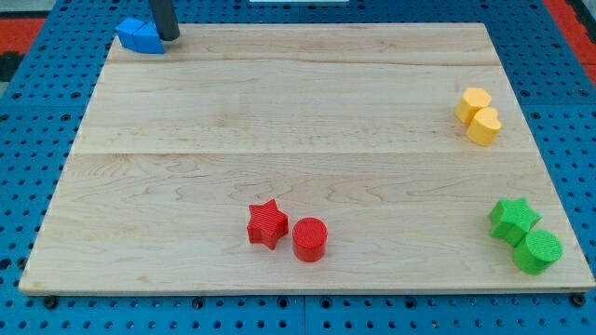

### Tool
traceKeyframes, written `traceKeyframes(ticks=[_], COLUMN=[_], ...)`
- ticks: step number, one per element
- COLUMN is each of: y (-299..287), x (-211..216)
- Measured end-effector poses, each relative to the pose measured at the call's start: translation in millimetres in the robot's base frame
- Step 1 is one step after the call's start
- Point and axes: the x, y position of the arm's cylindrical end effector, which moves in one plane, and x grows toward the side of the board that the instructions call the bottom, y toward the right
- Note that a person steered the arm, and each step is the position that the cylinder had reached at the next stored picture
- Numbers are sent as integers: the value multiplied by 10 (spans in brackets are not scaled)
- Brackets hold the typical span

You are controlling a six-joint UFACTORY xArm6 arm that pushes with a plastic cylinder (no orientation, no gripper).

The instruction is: Move your arm to the red circle

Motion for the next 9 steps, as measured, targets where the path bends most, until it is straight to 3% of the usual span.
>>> traceKeyframes(ticks=[1,2,6,9], y=[0,121,358,1730], x=[10,494,1121,1886])
